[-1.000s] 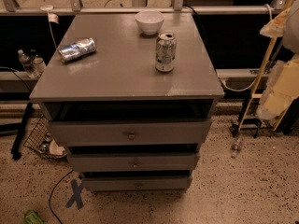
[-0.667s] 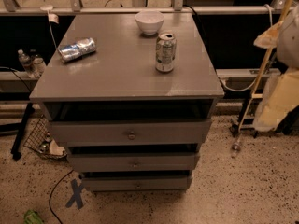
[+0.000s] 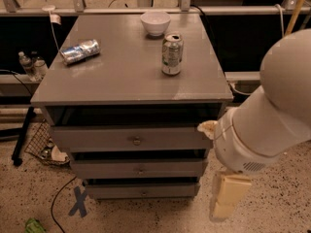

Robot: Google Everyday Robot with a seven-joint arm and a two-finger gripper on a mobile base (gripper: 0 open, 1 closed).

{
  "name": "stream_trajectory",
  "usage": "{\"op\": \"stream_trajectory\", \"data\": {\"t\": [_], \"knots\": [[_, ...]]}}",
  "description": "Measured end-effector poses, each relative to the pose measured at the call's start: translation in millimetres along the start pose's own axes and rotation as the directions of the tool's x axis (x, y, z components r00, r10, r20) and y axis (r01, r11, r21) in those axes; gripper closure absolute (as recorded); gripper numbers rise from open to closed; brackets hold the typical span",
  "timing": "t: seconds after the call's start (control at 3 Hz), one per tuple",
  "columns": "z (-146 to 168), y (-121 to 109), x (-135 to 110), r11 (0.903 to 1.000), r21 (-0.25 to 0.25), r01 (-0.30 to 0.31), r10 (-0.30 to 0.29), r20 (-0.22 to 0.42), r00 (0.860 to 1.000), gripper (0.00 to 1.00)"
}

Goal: Open bottom drawer

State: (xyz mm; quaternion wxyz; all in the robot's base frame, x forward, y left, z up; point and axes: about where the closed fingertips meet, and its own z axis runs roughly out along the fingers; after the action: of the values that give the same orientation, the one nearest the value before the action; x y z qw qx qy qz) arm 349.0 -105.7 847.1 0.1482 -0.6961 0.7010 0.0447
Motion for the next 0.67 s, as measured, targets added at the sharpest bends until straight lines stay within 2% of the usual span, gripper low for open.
{"op": "stream_trajectory", "data": {"t": [0.67], "knots": [[3.0, 2.1, 3.1, 0.9999, -0.011, -0.003, 0.003, 0.000, 1.000, 0.00]]}}
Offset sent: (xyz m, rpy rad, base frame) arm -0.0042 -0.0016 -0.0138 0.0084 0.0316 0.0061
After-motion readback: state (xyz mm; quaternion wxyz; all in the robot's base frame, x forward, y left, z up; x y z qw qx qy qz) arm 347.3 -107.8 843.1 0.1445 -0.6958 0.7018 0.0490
